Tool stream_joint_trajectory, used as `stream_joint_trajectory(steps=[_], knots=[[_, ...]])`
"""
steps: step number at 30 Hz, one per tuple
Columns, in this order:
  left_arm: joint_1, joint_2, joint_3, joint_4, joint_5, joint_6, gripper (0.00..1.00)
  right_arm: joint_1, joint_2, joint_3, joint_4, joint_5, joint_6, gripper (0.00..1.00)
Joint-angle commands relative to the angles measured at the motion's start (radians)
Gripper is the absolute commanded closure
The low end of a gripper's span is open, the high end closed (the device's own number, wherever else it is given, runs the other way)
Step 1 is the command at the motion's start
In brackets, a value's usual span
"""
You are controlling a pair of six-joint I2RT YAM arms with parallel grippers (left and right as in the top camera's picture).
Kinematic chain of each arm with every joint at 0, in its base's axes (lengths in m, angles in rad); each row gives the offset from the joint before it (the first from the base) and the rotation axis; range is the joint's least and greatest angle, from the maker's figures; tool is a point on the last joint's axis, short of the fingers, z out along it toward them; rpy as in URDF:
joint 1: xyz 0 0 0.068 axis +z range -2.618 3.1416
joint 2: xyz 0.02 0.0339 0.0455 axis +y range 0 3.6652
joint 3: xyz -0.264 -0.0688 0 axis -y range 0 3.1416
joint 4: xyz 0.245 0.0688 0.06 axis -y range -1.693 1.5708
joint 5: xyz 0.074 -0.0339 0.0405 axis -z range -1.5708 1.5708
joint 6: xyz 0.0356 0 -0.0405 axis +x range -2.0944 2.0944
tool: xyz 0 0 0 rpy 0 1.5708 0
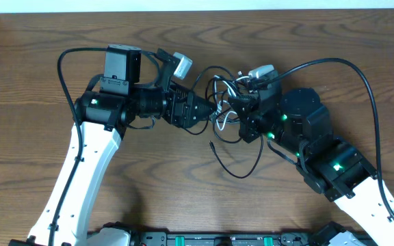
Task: Untangle cables
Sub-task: 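Grasp a cable from the bundle with the left gripper, then pull the grippers apart to stretch the white cable between them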
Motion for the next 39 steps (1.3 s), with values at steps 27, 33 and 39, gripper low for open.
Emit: stream_joint_trajectory(steps=[27,33,39], knots=[[0.003,0.0,0.001,-0.063,-0.988,-0.222,0.02,-0.005,-0.002,0.017,0.048,-0.296,-0.009,0.99],[0.003,0.0,0.001,-0.081,-1.067,-0.255,0.02,-0.005,-0.002,0.017,0.043,-0.306,-0.008,0.99],[0.003,0.0,0.001,-0.109,-1.254,-0.338,0.02,-0.005,-0.008,0.017,0.031,-0.344,-0.009,0.99]])
